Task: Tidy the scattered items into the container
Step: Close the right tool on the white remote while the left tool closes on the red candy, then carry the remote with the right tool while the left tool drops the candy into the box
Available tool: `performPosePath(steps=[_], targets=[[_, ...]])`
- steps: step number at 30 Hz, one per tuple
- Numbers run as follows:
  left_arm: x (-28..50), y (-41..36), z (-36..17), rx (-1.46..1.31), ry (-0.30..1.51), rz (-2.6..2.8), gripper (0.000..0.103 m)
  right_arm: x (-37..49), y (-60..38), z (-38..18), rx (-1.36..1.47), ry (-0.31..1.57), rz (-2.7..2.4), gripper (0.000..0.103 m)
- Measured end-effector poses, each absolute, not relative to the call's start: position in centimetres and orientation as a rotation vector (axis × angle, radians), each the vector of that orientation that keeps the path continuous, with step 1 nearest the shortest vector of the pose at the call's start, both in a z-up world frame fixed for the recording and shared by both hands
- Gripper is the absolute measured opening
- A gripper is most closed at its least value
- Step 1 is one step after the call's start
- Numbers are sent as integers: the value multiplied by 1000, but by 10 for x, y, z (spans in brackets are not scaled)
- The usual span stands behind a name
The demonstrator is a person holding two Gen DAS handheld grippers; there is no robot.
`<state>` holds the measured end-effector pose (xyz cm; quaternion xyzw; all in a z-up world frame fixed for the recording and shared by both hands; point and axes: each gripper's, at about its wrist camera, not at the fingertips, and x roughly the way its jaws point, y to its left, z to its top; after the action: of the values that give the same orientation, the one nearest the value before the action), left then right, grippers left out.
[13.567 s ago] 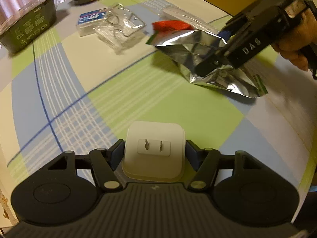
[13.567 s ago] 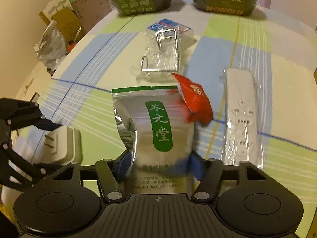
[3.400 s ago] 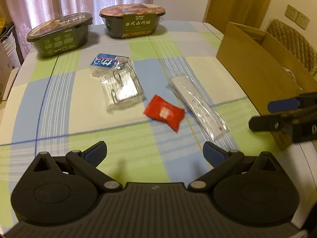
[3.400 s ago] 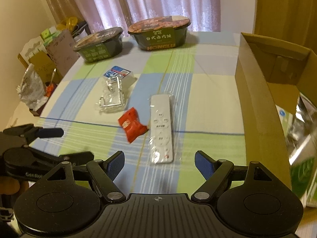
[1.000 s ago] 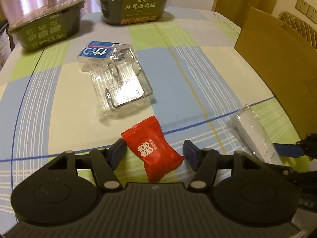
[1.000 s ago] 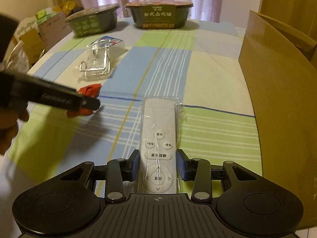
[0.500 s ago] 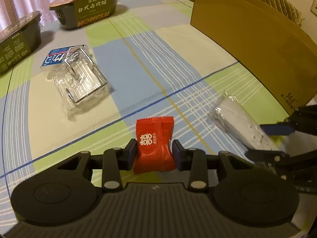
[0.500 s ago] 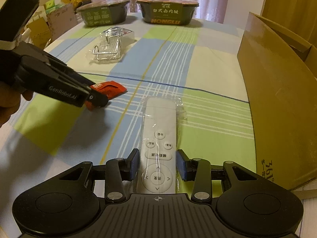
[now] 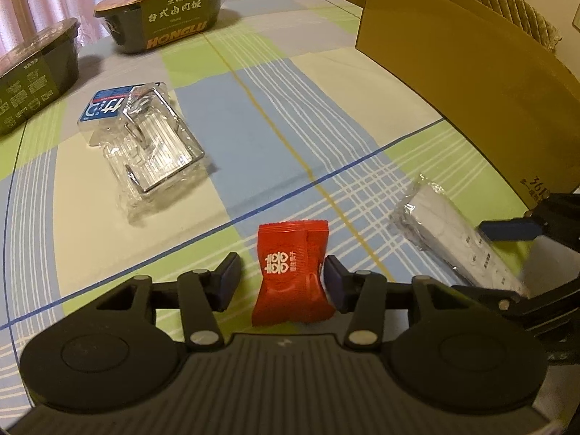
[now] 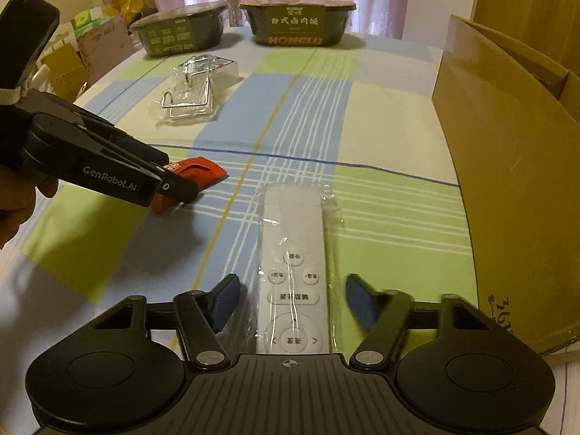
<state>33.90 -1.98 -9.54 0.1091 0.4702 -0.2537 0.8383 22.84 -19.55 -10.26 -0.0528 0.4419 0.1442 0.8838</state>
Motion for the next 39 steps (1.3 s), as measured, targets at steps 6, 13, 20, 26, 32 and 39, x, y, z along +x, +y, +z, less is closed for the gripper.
performPosePath(steps=[6,13,20,26,32,39], targets=[[332,-23,-90,237,1027,-605,27,225,-193,-101,-108,927,273,42],[321,-28,-88,244,1027,-628,27,215,-198,-92,-98,930,258,41],[311,-34,-71,236,998,-620,27,203,-211,-66,-104,910,230,41],[289,-42,-38,191,951,-599,27,184,-219,-32,-99,867,214,41],[255,-44,-10,95,954,-562,27,164,-227,10,-88,796,198,41],[219,-76,29,117,904,-606,27,143,-257,52,-59,715,149,41]])
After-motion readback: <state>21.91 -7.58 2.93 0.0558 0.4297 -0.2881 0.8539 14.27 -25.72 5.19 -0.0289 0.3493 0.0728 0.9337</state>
